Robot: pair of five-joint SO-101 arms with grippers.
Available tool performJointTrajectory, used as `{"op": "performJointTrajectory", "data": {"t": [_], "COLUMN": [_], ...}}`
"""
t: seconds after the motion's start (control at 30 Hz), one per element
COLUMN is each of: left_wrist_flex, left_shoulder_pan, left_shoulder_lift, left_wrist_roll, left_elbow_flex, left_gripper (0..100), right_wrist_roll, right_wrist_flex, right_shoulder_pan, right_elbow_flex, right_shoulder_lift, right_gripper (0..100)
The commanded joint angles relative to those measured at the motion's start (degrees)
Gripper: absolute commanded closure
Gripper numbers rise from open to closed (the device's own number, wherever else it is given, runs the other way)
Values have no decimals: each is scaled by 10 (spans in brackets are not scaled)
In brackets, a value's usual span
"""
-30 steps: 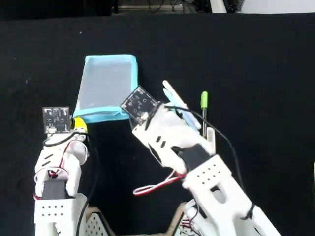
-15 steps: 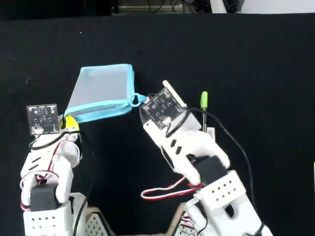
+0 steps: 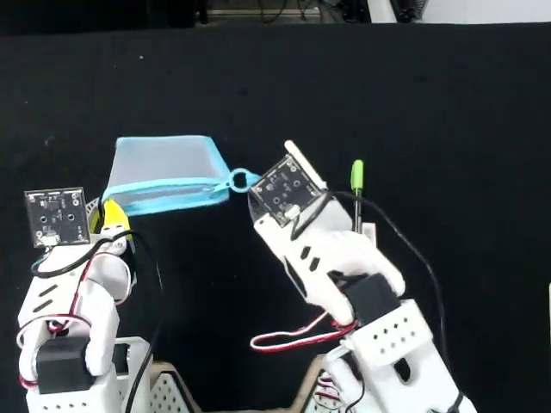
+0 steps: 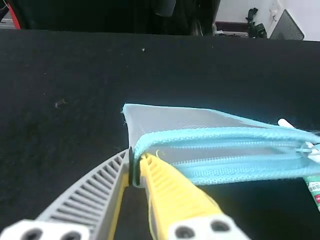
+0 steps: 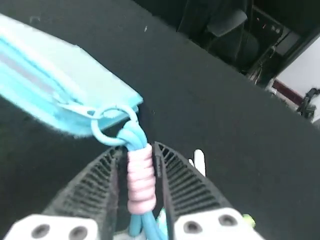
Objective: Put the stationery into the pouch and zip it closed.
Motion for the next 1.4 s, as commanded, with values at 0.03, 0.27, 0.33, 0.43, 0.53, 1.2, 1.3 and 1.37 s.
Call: {"op": "performJointTrajectory", "data": {"t": [0.03,0.27,0.33,0.43,0.53,1.2,1.3,1.37], "left_wrist_flex": [-7,-91,-118,-128,-126,120,140,139], "left_shoulder_pan": [-9,-7,-1,44,112,145,145,145], "left_shoulder_lift": [-3,4,4,4,4,314,354,367], "left_wrist_roll": [-4,-4,-4,-4,-4,-76,-76,-76], "left_elbow_flex": [-50,-68,-64,-63,-62,-343,-372,-373], "left_gripper": [967,967,967,967,967,966,966,966], "right_wrist_roll": [-6,-6,-6,-4,-4,-5,-5,-5], "right_wrist_flex": [33,38,39,39,39,141,139,129], "right_shoulder_pan": [17,18,18,20,20,18,18,18], "right_elbow_flex": [-50,-79,-83,-84,-86,-162,-150,-141], "right_shoulder_lift": [-51,-78,-78,-78,-79,-77,-78,-78], "right_gripper": [988,988,988,988,988,988,988,988]}}
